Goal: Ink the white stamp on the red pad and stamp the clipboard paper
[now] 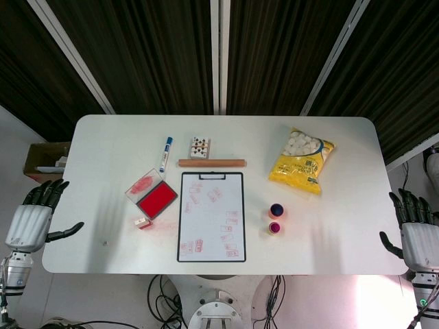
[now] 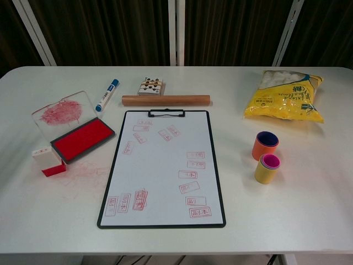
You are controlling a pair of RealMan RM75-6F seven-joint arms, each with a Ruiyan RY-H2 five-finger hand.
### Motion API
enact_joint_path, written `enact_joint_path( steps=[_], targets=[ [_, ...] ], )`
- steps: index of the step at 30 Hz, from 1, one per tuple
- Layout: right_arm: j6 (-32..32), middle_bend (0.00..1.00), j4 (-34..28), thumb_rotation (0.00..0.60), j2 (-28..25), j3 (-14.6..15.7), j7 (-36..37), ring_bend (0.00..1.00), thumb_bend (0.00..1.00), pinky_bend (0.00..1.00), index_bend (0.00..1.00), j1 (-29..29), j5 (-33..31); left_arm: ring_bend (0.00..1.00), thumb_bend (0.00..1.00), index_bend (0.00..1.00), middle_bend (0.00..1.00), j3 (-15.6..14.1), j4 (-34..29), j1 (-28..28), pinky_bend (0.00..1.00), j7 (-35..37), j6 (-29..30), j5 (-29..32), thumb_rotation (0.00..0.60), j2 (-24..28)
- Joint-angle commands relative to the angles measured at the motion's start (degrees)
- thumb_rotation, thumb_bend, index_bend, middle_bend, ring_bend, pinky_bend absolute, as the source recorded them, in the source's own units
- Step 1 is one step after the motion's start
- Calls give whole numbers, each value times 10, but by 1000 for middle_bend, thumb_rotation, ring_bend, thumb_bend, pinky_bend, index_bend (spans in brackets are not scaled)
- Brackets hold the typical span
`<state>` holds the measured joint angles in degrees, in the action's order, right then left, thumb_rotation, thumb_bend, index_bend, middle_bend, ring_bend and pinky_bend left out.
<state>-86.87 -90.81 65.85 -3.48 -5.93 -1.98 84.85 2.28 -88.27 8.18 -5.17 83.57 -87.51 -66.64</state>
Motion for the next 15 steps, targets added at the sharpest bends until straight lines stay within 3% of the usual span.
enact_joint_path(
  steps=[1, 15],
  targets=[
    [1, 0, 2, 600, 1, -1, 0, 0, 203, 0, 0, -2, 1, 80, 0, 106, 101, 1, 0, 1, 166, 0, 0, 1, 0, -2],
    [-7, 0, 22, 600, 5, -1, 27, 0, 210, 0, 0, 0, 11, 80, 0, 106, 101, -5, -22, 6, 167, 17, -1, -16, 0, 14]
  ],
)
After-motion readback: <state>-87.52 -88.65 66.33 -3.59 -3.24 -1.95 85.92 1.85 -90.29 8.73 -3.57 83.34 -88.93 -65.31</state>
